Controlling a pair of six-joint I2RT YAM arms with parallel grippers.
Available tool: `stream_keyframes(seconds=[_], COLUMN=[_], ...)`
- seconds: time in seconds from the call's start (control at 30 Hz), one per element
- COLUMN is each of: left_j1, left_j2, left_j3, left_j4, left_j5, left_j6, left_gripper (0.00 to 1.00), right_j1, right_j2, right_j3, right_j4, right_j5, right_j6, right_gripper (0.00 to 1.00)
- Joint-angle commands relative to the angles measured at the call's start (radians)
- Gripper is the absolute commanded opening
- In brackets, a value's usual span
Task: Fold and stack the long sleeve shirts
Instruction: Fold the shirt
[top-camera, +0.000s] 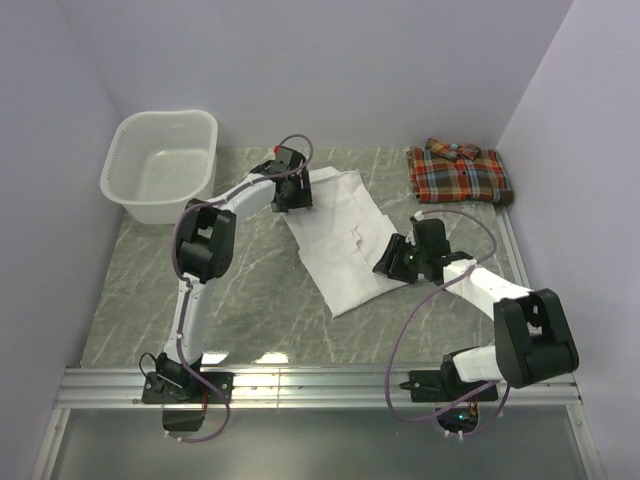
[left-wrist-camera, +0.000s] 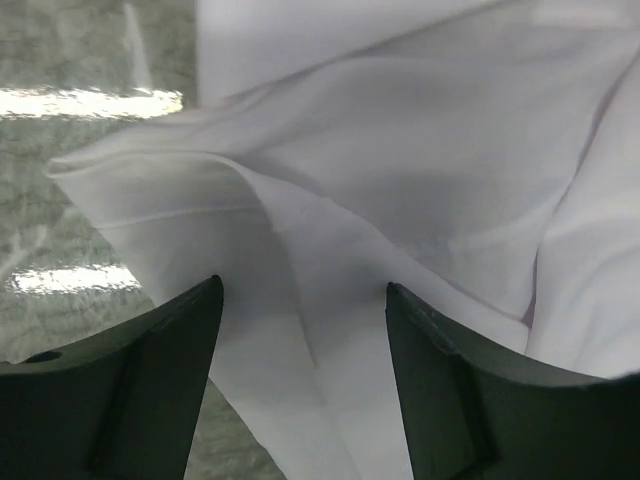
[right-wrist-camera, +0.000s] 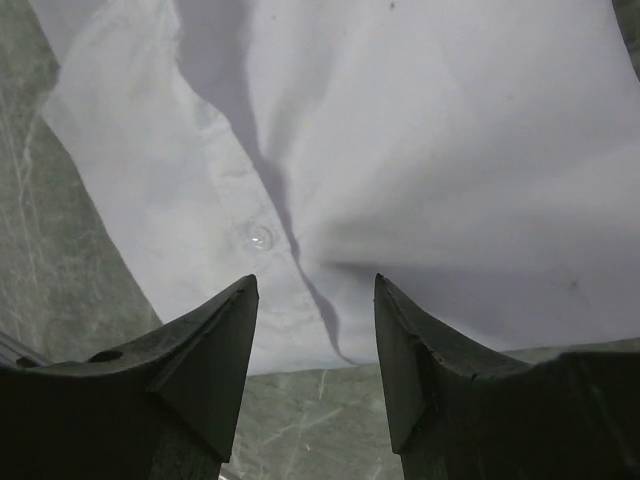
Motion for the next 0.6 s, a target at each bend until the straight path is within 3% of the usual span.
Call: stream_keyframes(seconds=[0.0,0.27,0.57], left_j1=[0.032,0.077,0.083], left_j2=[-0.043,-0.157,-0.557], left_j3=[-0.075,-0.394,-0.966], left_j4=[0.057,0.097,0.148], left_j5=[0.006,0.002,0.017], left_j6=[-0.063,-0.223,-0.45], left_gripper=[0.72,0.69,0.67], right_j1=[-0.003,-0.017,-0.026], right_j2=[0.056,0.211,0.421], right_j3=[0.03,0.174,0.483], right_j4=[0.022,-0.042,-0.128], right_j5=[0.013,0.091,0.109], right_j6=[-0.015,-0.117,-0.239], right_gripper=[0.57,0.57,0.57])
